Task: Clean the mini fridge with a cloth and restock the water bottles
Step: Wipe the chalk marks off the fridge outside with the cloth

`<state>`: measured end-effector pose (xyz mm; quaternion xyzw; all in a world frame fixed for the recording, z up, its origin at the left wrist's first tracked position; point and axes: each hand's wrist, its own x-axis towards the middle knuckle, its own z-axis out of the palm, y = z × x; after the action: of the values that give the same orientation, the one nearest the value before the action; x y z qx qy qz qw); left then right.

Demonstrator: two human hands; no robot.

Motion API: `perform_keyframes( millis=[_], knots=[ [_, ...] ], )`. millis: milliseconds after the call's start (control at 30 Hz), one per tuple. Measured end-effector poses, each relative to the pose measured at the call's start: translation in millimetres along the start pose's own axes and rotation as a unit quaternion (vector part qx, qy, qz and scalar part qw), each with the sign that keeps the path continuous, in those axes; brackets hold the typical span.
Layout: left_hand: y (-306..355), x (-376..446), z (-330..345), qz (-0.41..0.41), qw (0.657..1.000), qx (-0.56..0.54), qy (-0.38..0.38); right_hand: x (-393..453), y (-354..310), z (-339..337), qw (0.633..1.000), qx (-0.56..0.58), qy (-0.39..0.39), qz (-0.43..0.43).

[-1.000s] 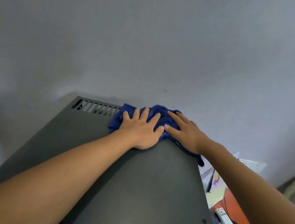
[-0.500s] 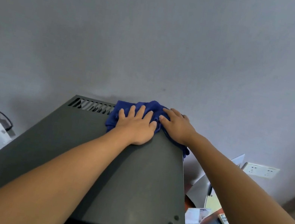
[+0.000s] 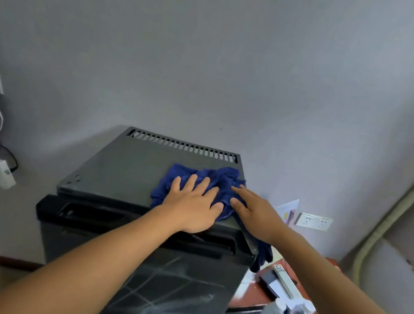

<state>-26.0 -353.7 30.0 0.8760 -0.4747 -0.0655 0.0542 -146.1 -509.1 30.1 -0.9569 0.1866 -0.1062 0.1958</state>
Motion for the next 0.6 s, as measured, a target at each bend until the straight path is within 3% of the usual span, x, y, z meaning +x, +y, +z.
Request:
perform_keyframes(
  millis=[200, 333, 467, 533, 600],
  knots=[
    [13.2, -60.5, 11.2, 0.043, 0.999, 0.018, 0.027, -68.2, -29.8, -14.5, 0.998, -0.056, 0.006, 0.013],
    [22.5, -92.0, 21.9, 0.060, 0.993, 0.005, 0.102, -103.0, -47.4, -23.9, 0.996, -0.033, 0.087, -0.011],
    [45.3, -129.9, 18.6, 0.094, 0.970, -0.102, 0.201, -133.2, -67.1, -34.4, 0.962, 0.168, 0.214, -0.023],
    [63.3, -144.4, 10.4, 0.074, 0.950, -0.228, 0.201, -146.4, -78.2, -39.7, 0.920, 0.299, 0.253, -0.005],
    [81.7, -151.7, 6.5, 0.039, 0.903, -0.386, 0.185, -158.0, -80.6, -40.5, 0.874, 0.415, 0.251, 0.005]
  ],
)
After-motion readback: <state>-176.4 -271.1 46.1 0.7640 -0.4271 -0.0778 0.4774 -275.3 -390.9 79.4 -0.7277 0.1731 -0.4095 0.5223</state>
